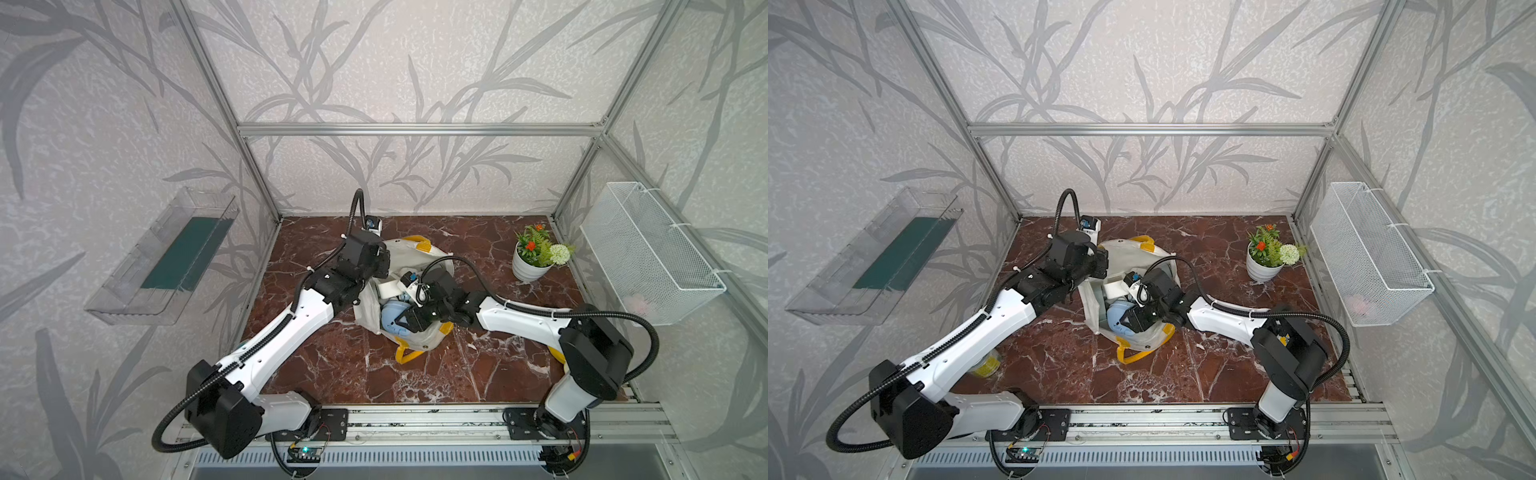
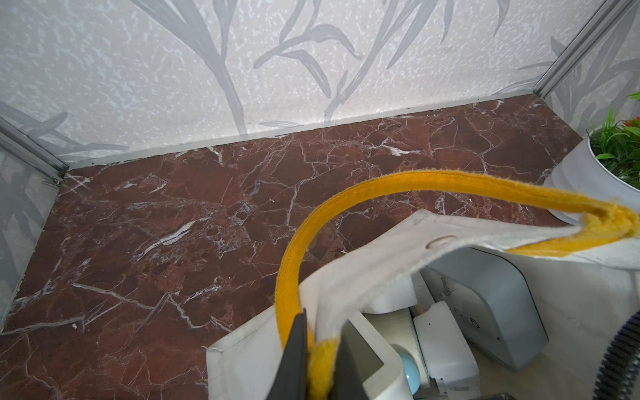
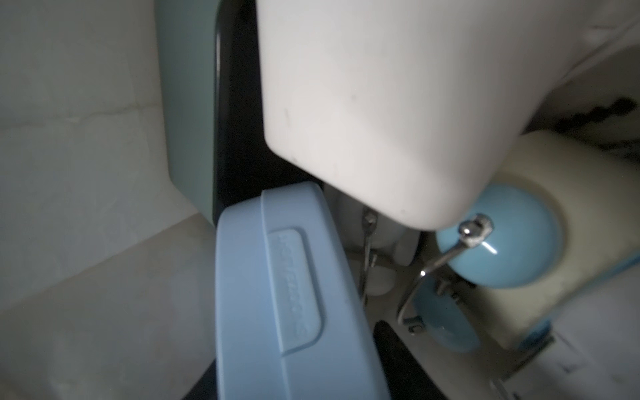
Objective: Take the alarm clock out of the canvas bag
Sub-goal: Pick up the alarm from the canvas bag.
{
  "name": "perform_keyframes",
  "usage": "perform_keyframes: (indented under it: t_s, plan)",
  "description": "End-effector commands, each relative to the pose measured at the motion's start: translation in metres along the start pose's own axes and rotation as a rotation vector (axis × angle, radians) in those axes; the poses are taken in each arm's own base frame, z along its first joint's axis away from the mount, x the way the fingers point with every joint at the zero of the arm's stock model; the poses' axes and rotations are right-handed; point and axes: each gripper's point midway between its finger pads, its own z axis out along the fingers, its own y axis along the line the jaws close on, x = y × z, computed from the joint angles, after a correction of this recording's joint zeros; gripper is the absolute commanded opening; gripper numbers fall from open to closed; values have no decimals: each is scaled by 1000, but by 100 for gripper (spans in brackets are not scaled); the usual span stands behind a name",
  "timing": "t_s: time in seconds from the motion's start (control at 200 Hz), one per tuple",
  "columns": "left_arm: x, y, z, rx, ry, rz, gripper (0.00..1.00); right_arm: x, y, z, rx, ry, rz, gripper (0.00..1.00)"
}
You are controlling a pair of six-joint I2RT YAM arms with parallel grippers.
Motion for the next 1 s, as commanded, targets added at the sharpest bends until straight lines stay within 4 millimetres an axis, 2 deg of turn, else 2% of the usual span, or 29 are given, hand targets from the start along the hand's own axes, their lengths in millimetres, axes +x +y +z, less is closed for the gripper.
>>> perform_keyframes:
  t_s: [0.0,0.665,0.995]
  plan:
    - [-24,7,-9,-22,-75,-61,0,-2,14,-4,-40,-6,-5,49]
    - [-10,53,-18,-156,-50,-116,0,-14,16,-25,8,-62,-11,26]
    - [-4,64,-18,-187,-43,-143,0,-30,18,-47,59,-119,-27,23]
